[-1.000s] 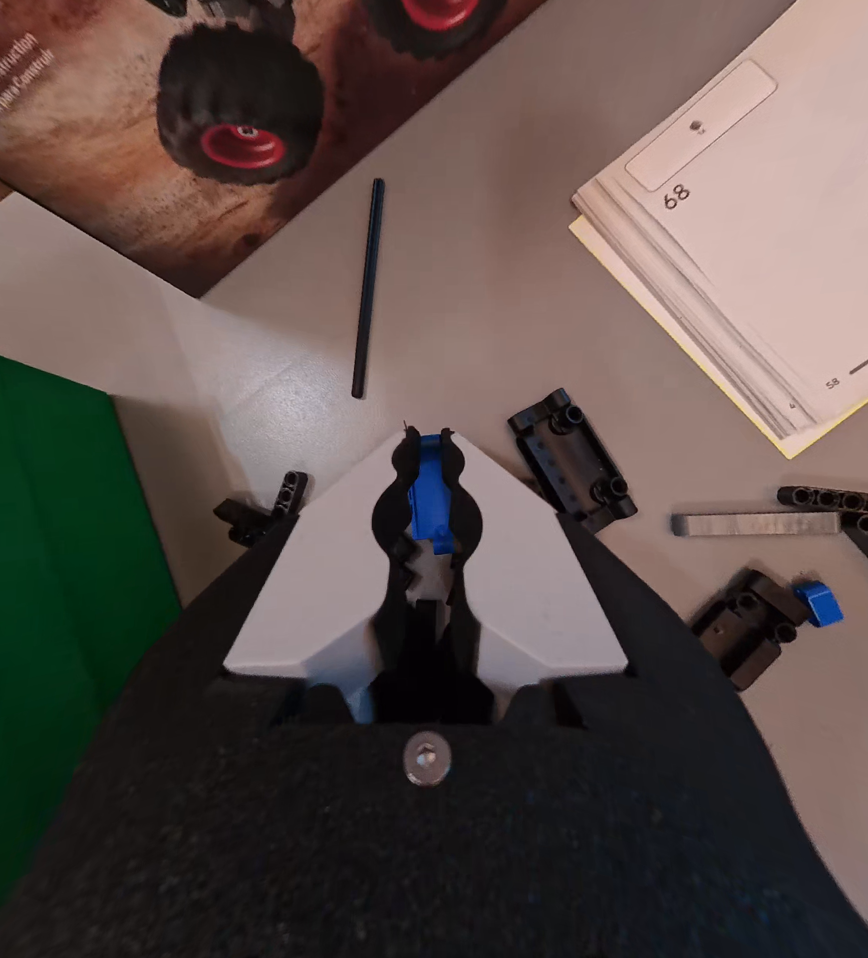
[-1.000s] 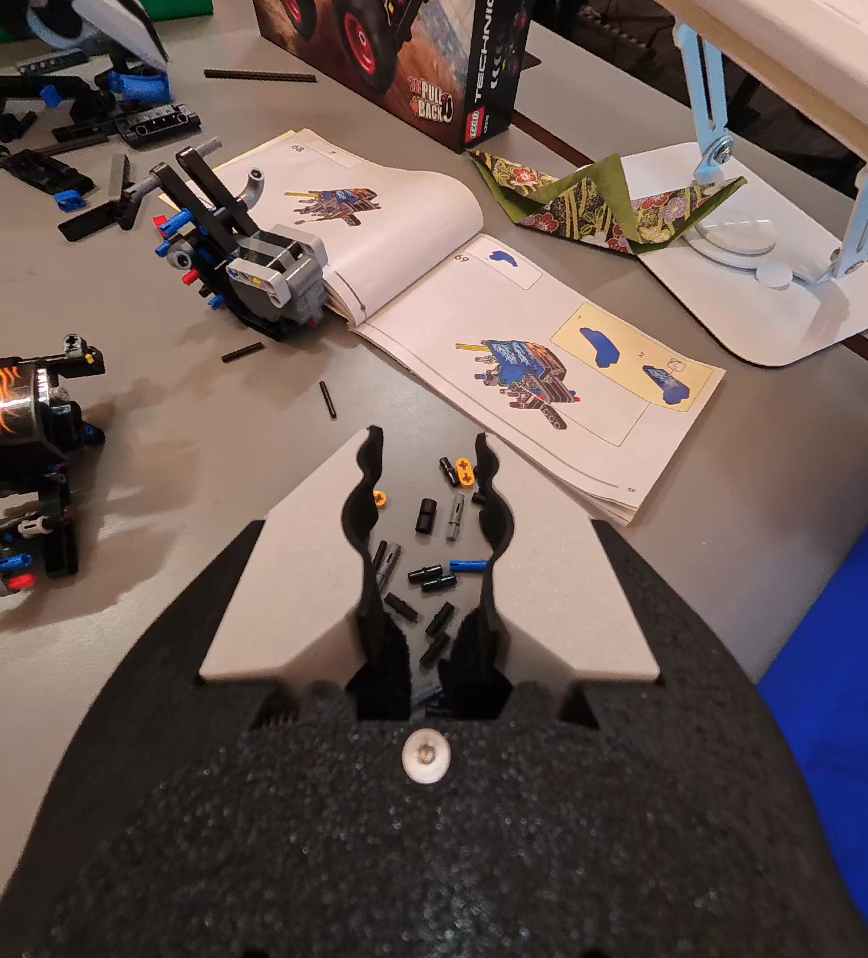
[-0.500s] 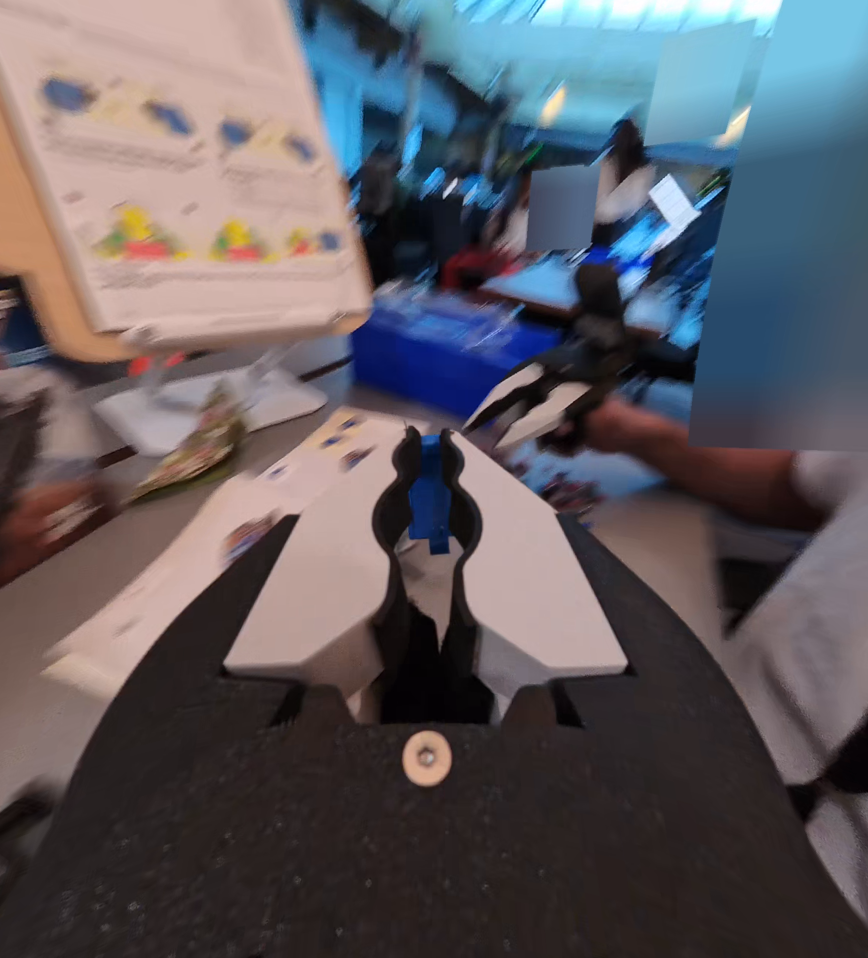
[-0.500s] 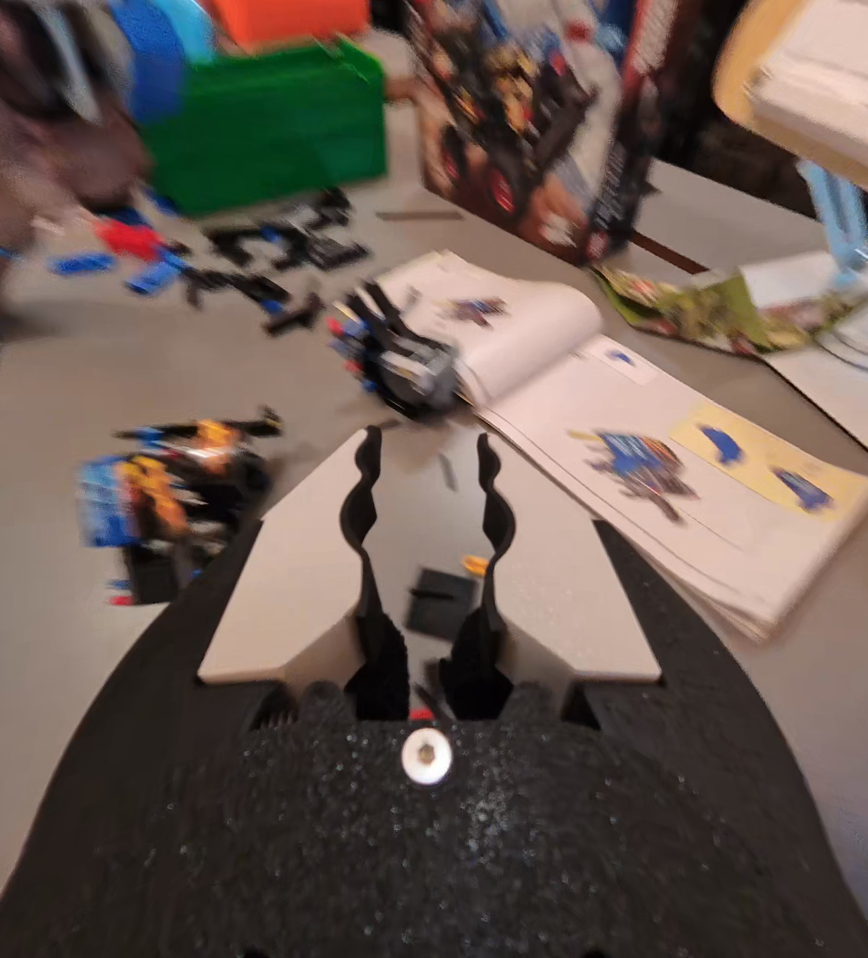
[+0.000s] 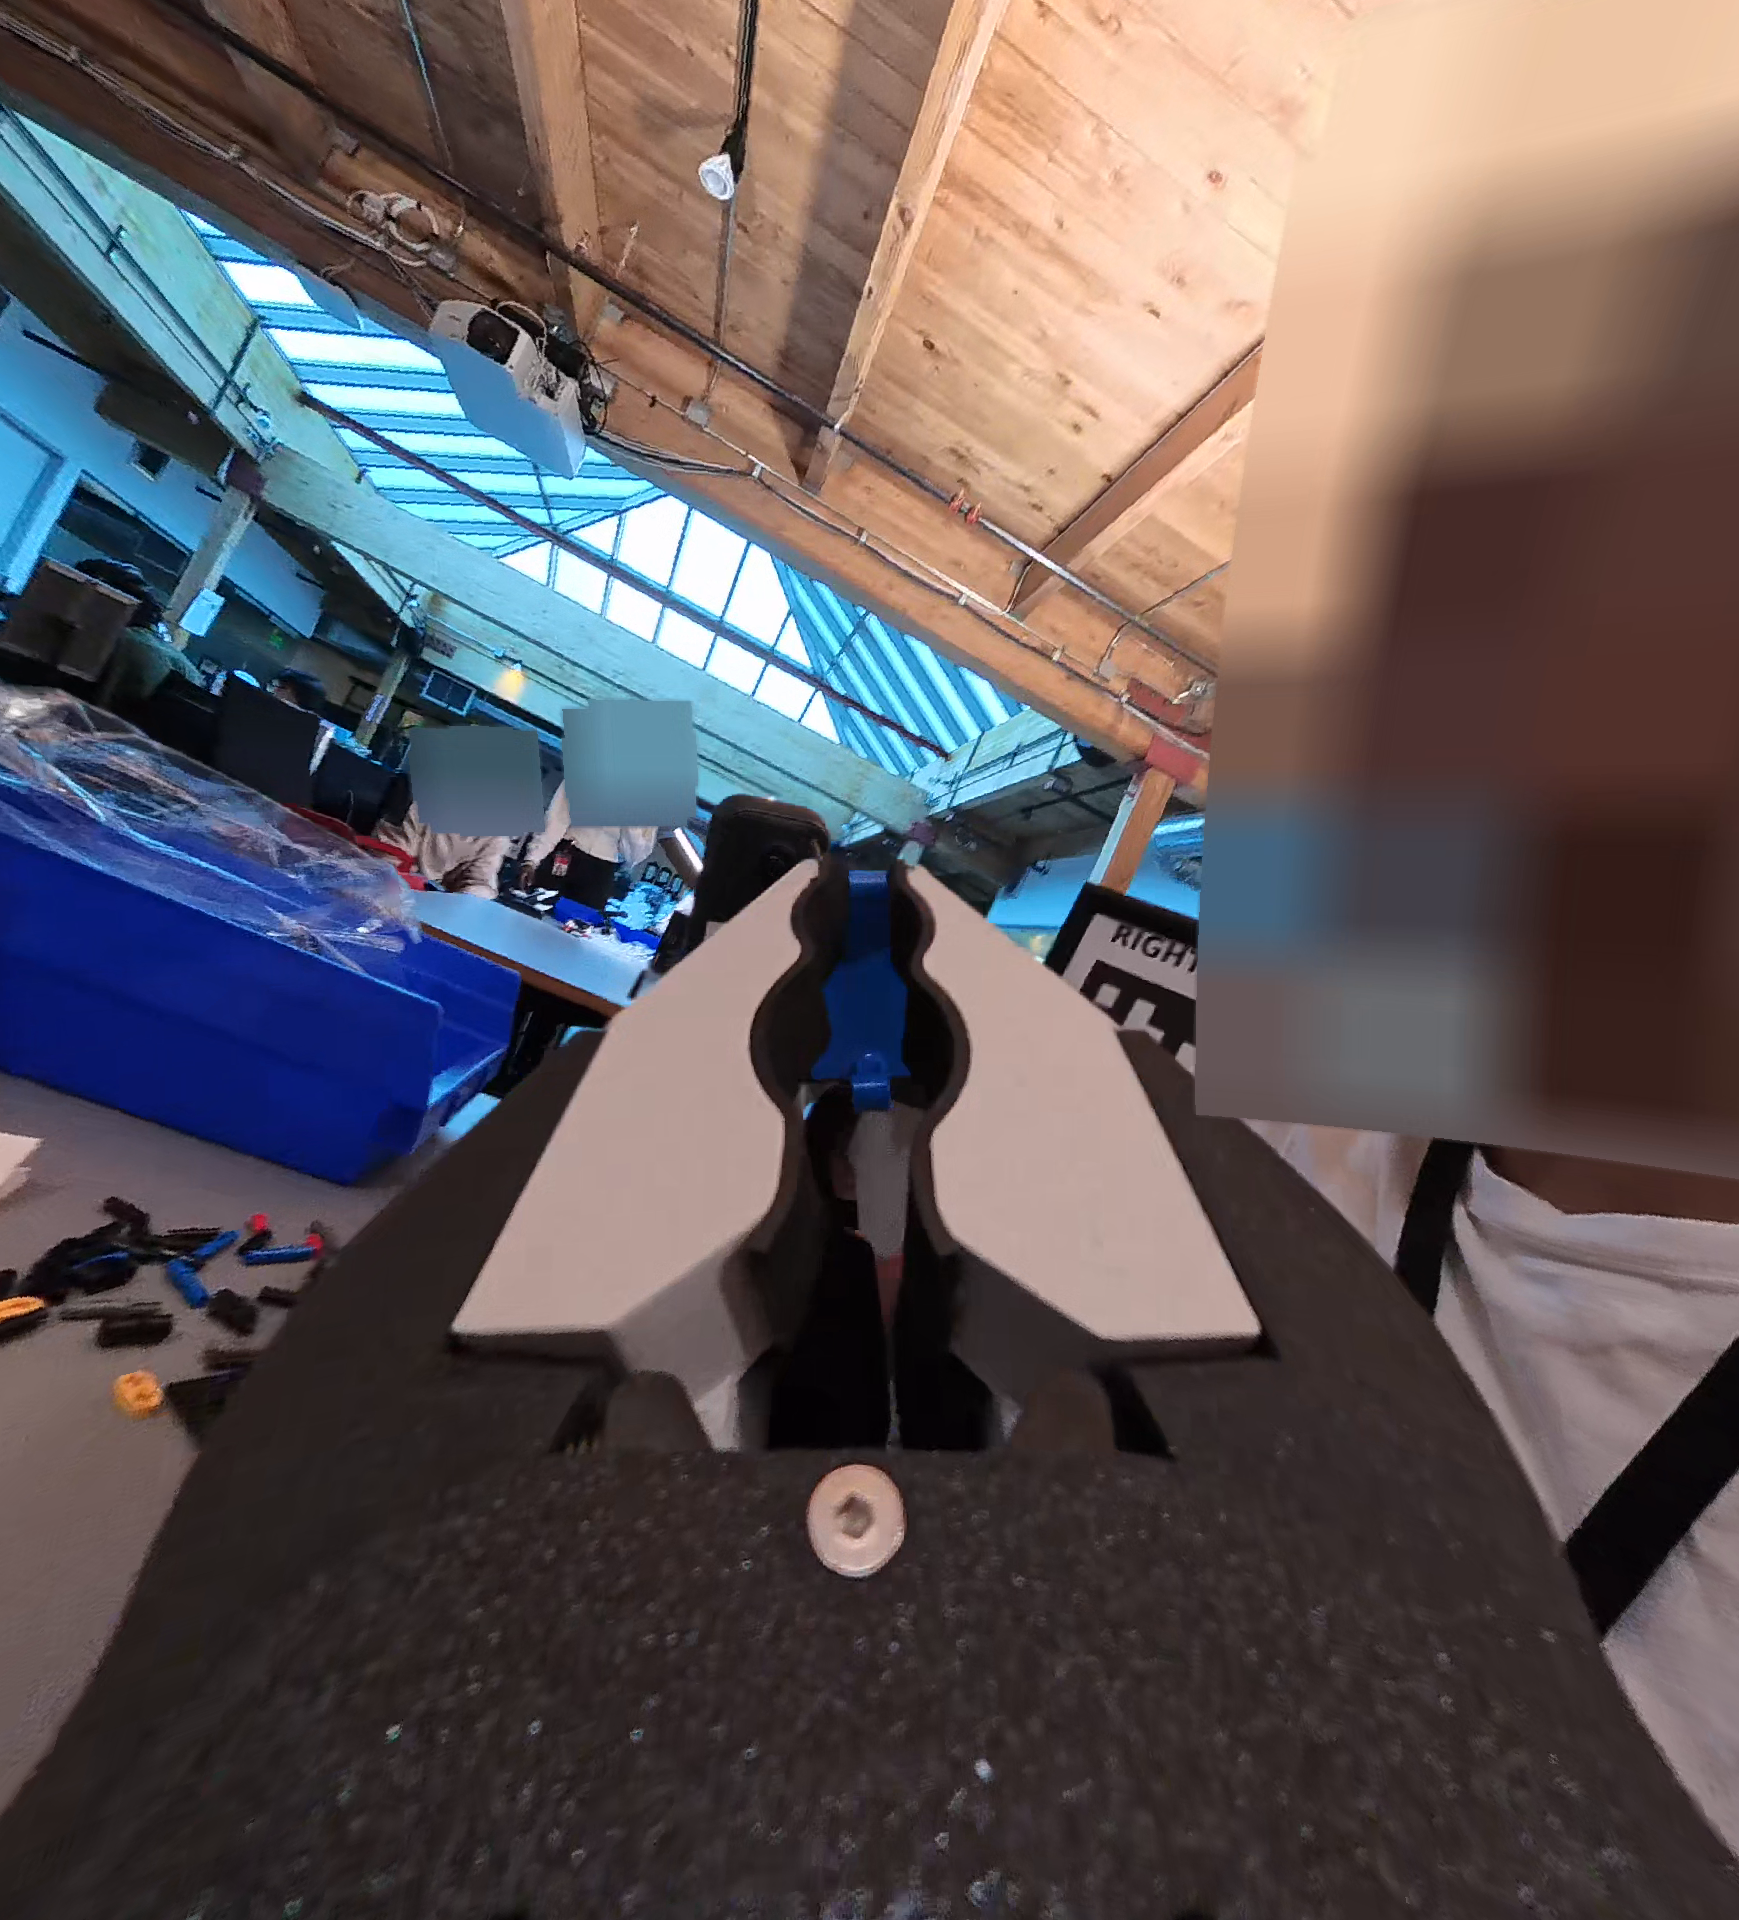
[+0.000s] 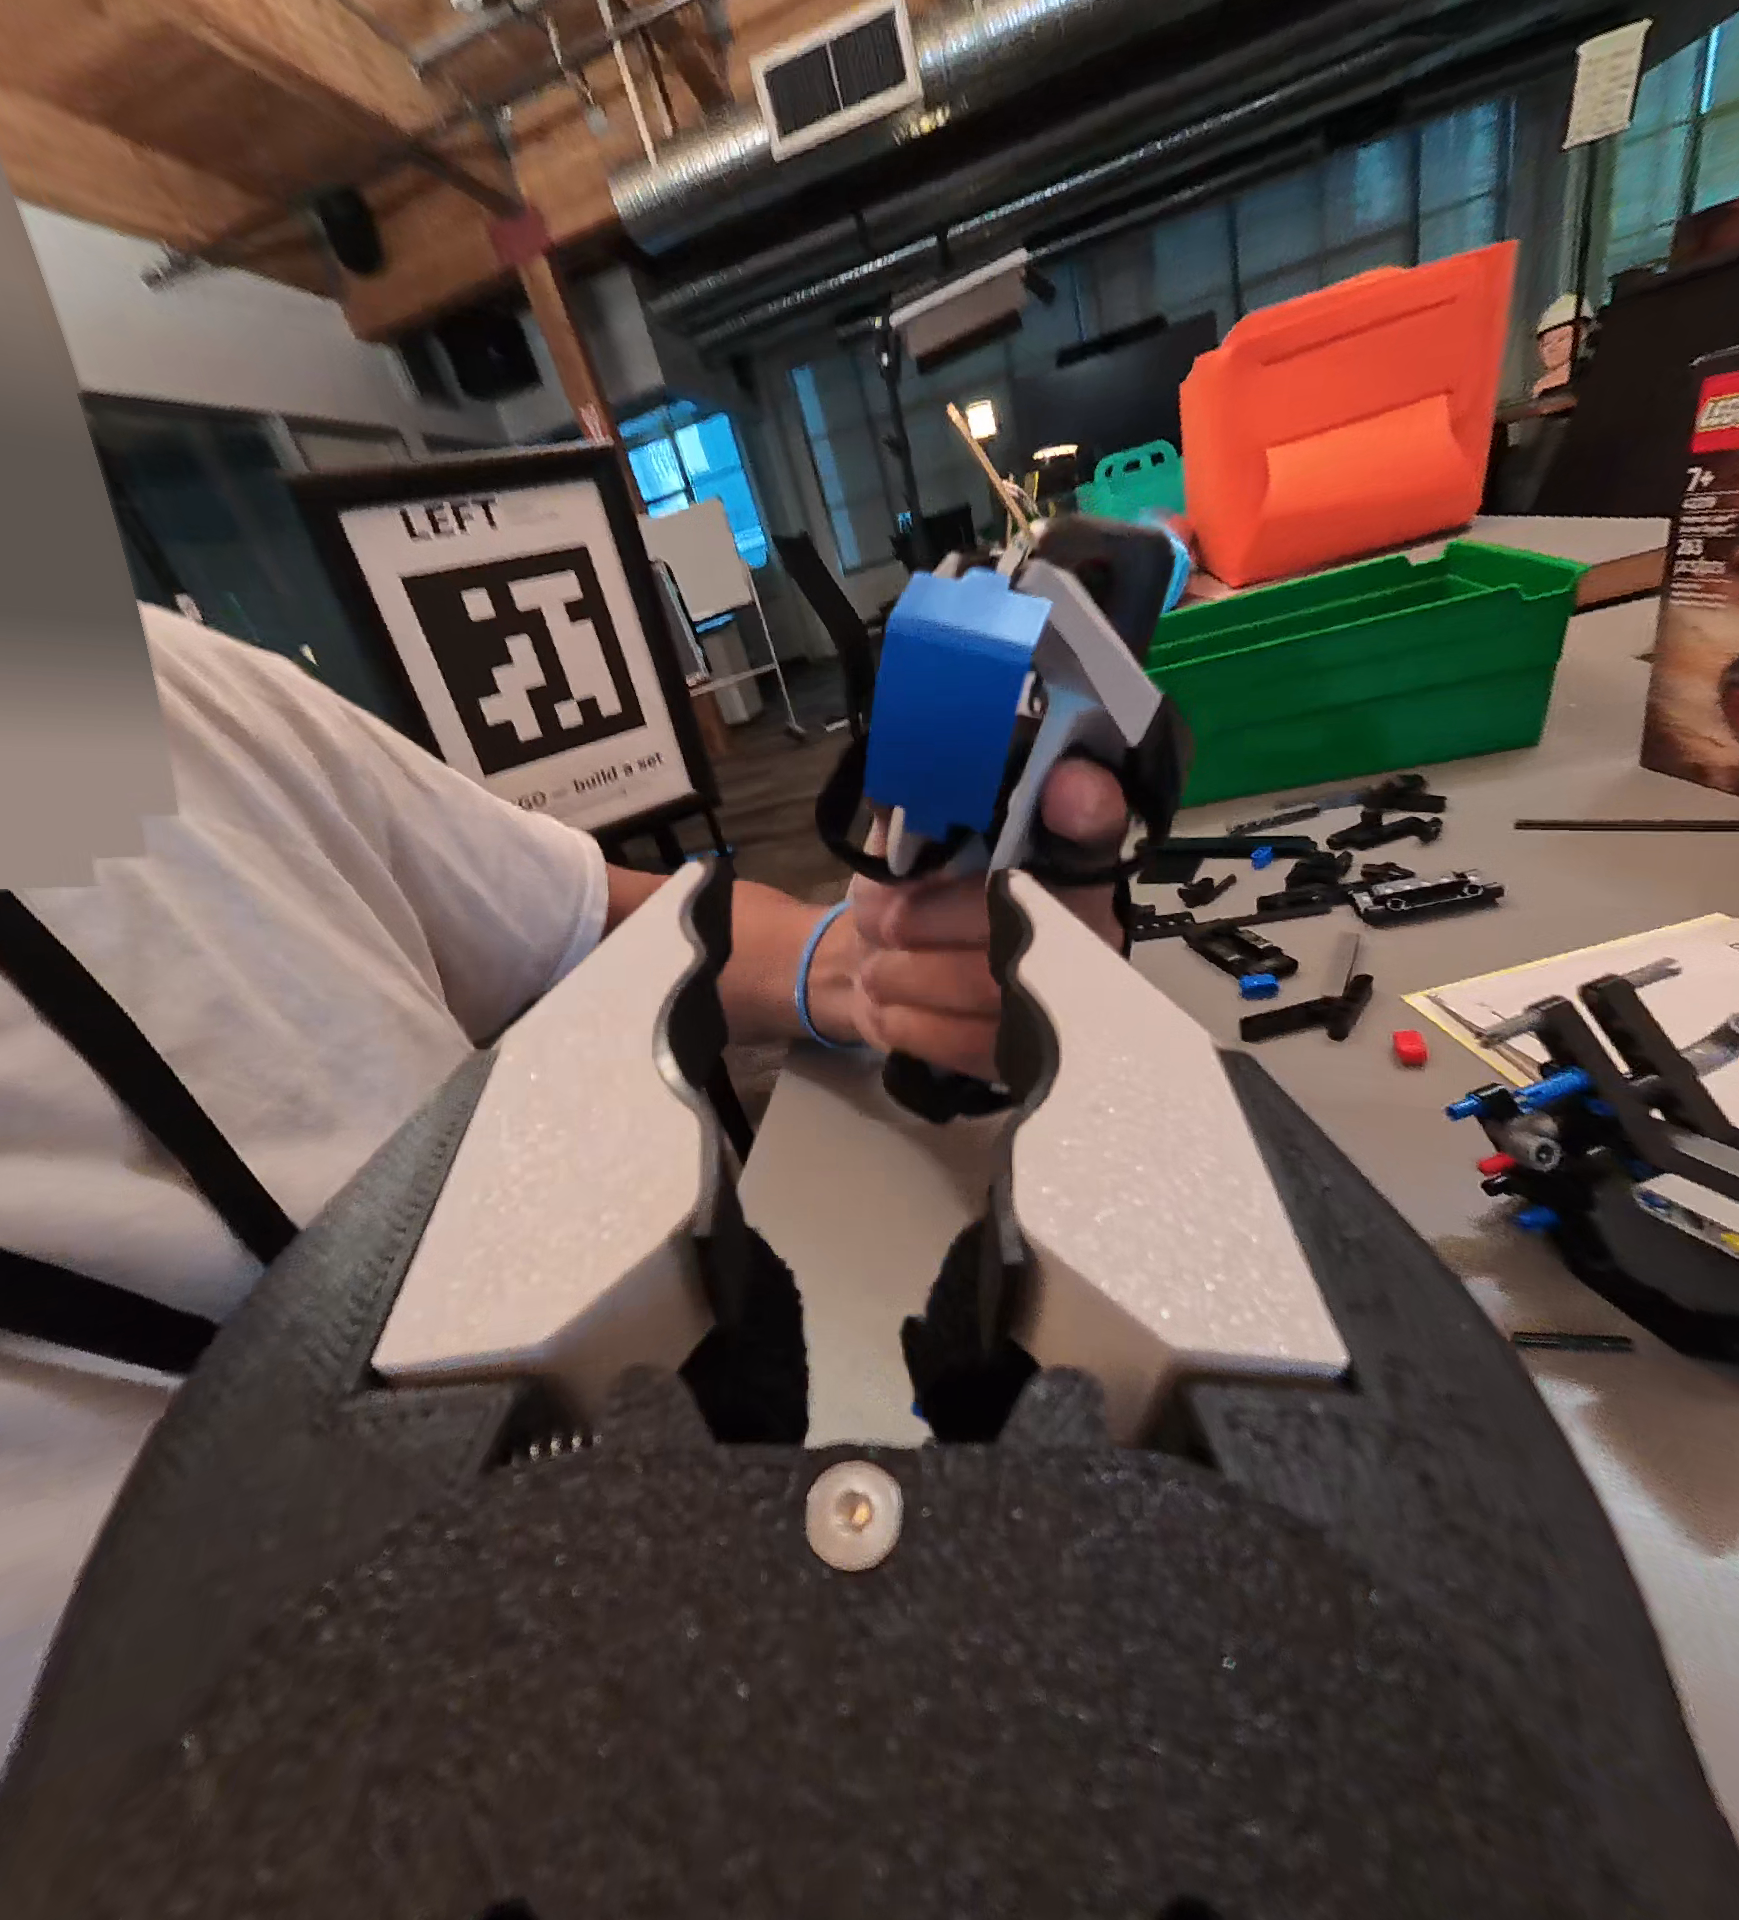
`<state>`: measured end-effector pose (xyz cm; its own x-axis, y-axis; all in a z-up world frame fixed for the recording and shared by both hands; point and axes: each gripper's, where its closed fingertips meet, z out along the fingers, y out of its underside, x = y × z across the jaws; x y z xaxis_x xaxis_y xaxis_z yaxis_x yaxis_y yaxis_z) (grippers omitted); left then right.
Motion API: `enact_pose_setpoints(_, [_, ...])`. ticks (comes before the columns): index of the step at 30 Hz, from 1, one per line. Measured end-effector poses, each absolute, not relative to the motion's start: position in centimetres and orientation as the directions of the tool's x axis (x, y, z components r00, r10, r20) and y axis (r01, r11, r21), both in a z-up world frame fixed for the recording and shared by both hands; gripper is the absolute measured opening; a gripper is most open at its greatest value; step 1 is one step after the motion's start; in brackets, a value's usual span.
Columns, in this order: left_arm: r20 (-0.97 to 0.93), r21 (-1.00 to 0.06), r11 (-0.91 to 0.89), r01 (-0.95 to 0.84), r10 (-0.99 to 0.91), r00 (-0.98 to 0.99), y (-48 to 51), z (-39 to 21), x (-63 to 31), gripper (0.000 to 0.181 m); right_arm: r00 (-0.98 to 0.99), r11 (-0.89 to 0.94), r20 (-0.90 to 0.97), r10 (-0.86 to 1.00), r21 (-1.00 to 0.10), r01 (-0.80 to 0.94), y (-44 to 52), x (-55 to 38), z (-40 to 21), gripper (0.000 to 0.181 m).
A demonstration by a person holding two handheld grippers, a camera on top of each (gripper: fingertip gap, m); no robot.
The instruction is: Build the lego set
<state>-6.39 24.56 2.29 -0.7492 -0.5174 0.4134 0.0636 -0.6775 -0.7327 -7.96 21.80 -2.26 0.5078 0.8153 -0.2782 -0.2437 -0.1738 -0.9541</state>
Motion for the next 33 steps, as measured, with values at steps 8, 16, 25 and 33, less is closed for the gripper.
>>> enact_pose_setpoints(8, [0.488, -0.661, -0.750, -0.014, -0.415, -0.768, 23.1, 1.5, -4.0, 0.005, 0.593, -0.127, -0.271, 0.759, -0.953, -0.274, 22.5, -6.1, -1.8, 0.046])
enact_pose_setpoints(16, [0.494, -0.756, -0.649, -0.081, -0.485, -0.722, 23.5, -0.7, -3.5, 0.006, 0.639, -0.230, -0.292, 0.712, -0.956, -0.181, 22.3, -4.4, -3.2, 0.024])
enact_pose_setpoints(25, [0.111, -0.994, -0.101, -0.047, -0.880, -0.462, 25.7, -3.9, -3.1, 0.022, 0.660, -0.284, -0.342, 0.669, -0.938, -0.198, 22.6, -2.4, -3.7, 0.023])
enact_pose_setpoints(33, [-0.793, -0.574, 0.812, -0.103, -0.583, -0.177, 27.8, -7.0, -2.0, 0.024, 0.676, -0.386, -0.376, 0.634, -0.911, -0.145, 23.4, -2.9, -6.3, 0.024])
